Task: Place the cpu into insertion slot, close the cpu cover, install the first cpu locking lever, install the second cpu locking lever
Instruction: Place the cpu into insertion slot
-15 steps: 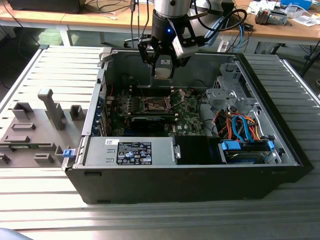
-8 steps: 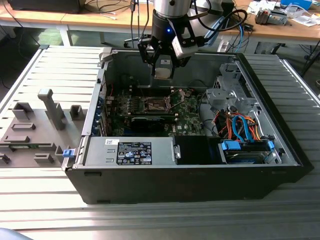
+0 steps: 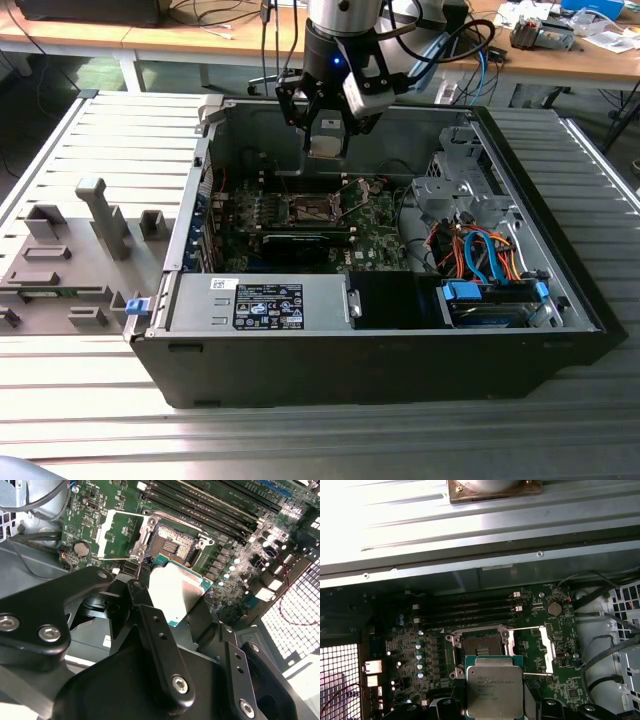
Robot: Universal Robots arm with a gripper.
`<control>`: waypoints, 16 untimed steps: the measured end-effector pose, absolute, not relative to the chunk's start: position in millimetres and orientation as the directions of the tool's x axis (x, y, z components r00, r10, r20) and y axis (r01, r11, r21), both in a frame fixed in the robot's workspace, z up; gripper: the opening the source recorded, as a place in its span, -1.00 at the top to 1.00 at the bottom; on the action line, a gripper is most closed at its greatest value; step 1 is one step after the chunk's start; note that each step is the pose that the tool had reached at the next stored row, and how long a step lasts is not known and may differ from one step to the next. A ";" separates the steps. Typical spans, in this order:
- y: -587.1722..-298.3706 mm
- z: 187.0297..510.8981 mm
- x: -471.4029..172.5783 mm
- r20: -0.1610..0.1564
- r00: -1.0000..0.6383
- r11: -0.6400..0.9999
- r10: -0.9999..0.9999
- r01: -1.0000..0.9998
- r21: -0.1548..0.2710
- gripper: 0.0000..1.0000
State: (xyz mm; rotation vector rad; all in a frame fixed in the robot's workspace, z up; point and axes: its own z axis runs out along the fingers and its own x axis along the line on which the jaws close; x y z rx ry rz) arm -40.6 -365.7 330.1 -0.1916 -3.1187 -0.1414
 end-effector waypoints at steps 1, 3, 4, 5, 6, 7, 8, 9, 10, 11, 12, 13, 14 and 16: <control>-365.7 330.1 -40.6 0.019 -0.992 0.988 0.124 0.125 0.089 -0.08; -365.7 330.1 -40.6 0.019 -0.992 0.988 0.128 0.129 0.089 -0.08; -365.7 330.1 -40.6 0.019 -0.991 0.987 0.131 0.132 0.089 -0.08; -365.7 330.1 -40.6 0.019 -0.991 0.987 0.133 0.134 0.089 -0.08; -365.7 330.1 -40.6 0.019 -0.991 0.987 0.135 0.136 0.089 -0.08; -365.7 330.1 -40.6 0.019 -0.990 0.986 0.138 0.139 0.089 -0.08; -365.7 330.1 -40.6 0.019 -0.990 0.986 0.140 0.142 0.089 -0.08; -365.7 330.1 -40.6 0.019 -0.989 0.985 0.146 0.147 0.089 -0.08; -365.7 330.1 -40.6 0.019 -0.988 0.984 0.152 0.153 0.089 -0.08; -365.7 330.1 -40.6 0.019 -0.988 0.984 0.154 0.155 0.089 -0.08; -365.7 330.1 -40.6 0.019 -0.988 0.983 0.156 0.158 0.089 -0.08; -365.7 330.1 -40.6 0.019 -0.987 0.983 0.160 0.161 0.089 -0.08; -365.7 330.1 -40.6 0.019 -0.987 0.983 0.162 0.163 0.089 -0.08; -365.7 330.1 -40.6 0.019 -0.985 0.981 0.171 0.172 0.089 -0.08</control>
